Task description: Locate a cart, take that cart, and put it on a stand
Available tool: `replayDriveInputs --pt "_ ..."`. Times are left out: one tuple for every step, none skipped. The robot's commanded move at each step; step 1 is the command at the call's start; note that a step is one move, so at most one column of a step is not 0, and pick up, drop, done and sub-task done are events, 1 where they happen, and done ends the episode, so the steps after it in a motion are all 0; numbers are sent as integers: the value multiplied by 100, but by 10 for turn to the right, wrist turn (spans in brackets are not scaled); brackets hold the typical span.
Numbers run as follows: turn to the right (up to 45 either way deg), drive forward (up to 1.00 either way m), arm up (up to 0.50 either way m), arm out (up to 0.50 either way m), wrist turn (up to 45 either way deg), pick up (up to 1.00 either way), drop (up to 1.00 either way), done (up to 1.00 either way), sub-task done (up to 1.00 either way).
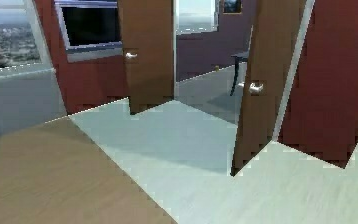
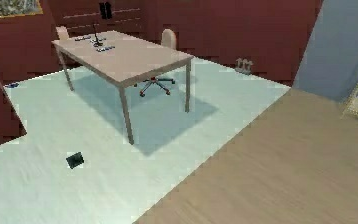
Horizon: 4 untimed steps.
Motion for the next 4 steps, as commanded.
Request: replayDriveInputs --pt "0 15 0 0 0 0 0 0 0" --pt "450 0 0 0 0 0 0 0 0" --pt "90 0 0 0 0 0 0 0 0" --pt "0 65 0 0 0 0 0 0 0"
